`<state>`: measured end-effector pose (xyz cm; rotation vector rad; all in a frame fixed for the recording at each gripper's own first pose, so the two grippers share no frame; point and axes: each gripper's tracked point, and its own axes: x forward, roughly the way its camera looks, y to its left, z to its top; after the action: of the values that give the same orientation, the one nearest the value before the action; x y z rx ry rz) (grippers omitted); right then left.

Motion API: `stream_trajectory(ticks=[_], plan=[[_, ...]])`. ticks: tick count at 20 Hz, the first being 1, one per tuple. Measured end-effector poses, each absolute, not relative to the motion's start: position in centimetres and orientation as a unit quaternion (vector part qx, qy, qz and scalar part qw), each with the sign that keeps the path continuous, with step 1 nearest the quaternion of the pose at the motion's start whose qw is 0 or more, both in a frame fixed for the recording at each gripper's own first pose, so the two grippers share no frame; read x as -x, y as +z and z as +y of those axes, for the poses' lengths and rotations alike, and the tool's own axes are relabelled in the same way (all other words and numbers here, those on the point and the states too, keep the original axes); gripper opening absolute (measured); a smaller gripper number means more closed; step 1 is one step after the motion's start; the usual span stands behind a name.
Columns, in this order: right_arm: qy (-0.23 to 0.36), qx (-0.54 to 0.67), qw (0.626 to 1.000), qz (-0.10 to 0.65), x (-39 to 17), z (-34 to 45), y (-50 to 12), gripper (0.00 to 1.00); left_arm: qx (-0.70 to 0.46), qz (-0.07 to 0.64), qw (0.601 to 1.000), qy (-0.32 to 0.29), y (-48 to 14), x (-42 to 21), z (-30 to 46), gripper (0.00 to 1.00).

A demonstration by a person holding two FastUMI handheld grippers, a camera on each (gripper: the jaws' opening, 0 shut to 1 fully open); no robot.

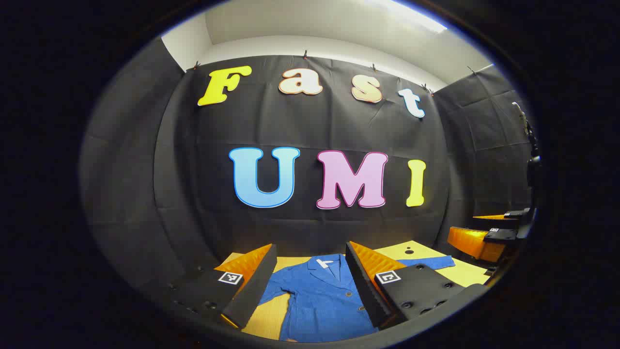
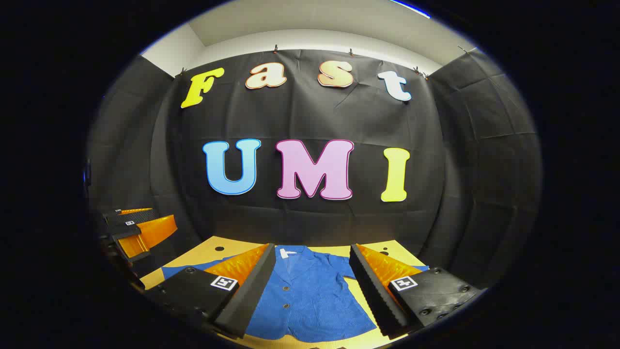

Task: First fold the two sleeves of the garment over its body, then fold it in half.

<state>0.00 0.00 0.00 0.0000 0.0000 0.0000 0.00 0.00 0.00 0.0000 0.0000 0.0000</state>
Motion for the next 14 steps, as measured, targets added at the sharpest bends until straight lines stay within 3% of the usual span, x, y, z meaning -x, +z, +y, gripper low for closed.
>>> stream_trajectory(ticks=[14], plan=[[-0.007, -0.039, 0.999, 0.018, 0.0, -1.2, -1.2, 0.98, 0.0, -0.003, 1.0, 0.029, 0.0, 0.9, 1.3, 0.82]])
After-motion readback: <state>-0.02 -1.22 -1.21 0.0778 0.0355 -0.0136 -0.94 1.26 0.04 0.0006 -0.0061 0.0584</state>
